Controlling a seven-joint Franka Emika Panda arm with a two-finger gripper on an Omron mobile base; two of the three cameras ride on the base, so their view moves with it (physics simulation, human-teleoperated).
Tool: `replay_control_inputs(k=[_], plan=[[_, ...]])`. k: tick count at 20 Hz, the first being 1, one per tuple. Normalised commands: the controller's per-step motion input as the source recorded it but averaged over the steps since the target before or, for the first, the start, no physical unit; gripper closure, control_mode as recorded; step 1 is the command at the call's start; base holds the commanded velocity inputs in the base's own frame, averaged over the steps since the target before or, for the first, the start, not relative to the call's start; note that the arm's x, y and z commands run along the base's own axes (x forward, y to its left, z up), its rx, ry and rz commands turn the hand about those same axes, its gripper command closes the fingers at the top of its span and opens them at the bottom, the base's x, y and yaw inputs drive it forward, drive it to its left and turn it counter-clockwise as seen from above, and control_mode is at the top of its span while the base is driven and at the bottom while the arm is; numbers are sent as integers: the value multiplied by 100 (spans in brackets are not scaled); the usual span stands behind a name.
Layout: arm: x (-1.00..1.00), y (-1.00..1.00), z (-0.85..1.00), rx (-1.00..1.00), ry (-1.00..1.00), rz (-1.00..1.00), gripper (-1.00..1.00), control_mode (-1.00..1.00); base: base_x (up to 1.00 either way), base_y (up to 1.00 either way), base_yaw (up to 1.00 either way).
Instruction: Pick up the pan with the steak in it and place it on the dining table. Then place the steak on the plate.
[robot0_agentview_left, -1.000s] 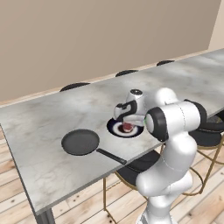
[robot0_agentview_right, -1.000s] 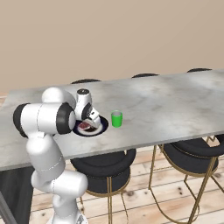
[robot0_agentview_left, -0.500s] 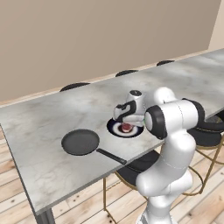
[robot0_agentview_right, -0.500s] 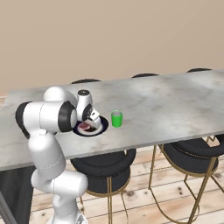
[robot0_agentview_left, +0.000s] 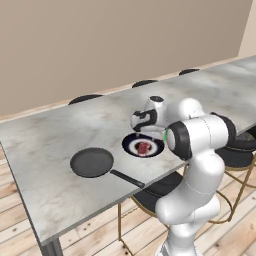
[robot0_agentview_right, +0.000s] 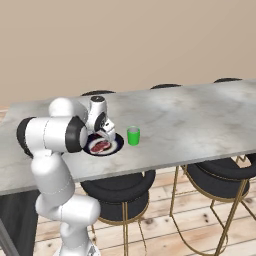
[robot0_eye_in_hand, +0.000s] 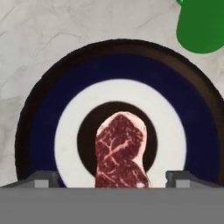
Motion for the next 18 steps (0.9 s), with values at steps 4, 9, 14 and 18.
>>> replay_control_inputs(k=[4, 9, 14, 18], plan=[[-6, -3, 61, 0, 14, -9, -100, -100, 0, 0, 0], [-57, -8, 61, 0, 8, -4, -100, -100, 0, 0, 0], [-99, -15, 36, 0, 5, 0, -100, -100, 0, 0, 0], [-100, -22, 20, 0, 0, 3, -100, -100, 0, 0, 0]])
